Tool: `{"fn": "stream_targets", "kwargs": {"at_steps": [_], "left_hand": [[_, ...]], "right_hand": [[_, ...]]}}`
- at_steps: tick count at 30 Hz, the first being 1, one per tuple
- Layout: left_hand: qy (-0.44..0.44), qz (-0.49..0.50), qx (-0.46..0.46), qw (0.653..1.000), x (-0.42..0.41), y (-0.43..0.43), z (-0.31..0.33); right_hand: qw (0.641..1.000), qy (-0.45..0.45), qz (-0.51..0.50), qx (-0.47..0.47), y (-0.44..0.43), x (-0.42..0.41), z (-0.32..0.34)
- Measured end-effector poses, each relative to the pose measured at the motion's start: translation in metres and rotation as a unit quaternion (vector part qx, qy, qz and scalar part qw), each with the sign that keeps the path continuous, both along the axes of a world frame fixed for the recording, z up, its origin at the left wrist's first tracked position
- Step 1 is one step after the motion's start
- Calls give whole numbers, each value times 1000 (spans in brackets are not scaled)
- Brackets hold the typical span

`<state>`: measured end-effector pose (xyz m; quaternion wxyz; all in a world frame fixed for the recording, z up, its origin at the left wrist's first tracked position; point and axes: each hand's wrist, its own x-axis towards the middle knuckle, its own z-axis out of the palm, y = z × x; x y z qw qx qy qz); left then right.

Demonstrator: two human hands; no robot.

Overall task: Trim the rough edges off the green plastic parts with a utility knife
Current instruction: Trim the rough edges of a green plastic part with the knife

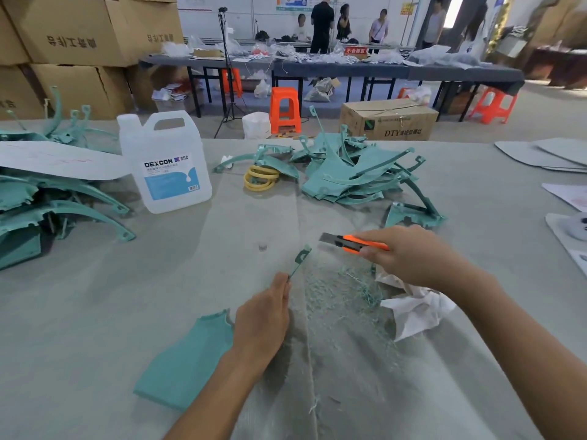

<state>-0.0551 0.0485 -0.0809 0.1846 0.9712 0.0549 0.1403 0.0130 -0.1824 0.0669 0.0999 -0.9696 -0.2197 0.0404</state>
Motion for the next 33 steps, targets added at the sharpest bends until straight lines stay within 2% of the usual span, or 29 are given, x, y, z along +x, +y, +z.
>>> {"fn": "stream_targets", "kwargs": {"at_steps": [4, 7, 9, 11, 13, 15, 18, 21, 25, 27, 31, 33], "left_hand": [[-7, 6, 3, 1000, 2, 0, -2], [-16, -3, -18, 1000, 1, 1, -2], [-24, -8, -19, 1000, 2, 1, -2], [-31, -5, -13, 999, 2, 1, -4], [-39, 1, -1, 999, 2, 1, -4], [-40, -2, 1, 999, 2, 1, -4], [-44, -10, -20, 999, 2, 1, -3], [-53, -4, -10, 999, 1, 1, -4], [-44, -12, -26, 999, 1, 2, -3], [-40, -16, -33, 999, 2, 3, -3], [-38, -21, -27, 999, 0, 2, -1], [-32, -21, -26, 999, 0, 2, -1]], "right_hand": [[989, 35, 23, 145, -1, -6, -6], [979, 68, 38, 191, 3, -11, -6], [979, 78, 46, 183, 5, -15, -3], [987, 67, 42, 137, 5, -13, 0], [998, 16, 24, 61, 3, -7, 3], [999, -19, 20, 36, -3, -3, 6], [996, -20, 82, 37, -5, -3, 8], [994, -57, 86, -36, -5, 1, 12], [993, -46, 112, 10, -7, 3, 14], [992, -28, 126, 11, -3, 1, 15], [991, -54, 126, -1, 0, 5, 18], [989, -26, 143, 17, 1, 5, 18]]}}
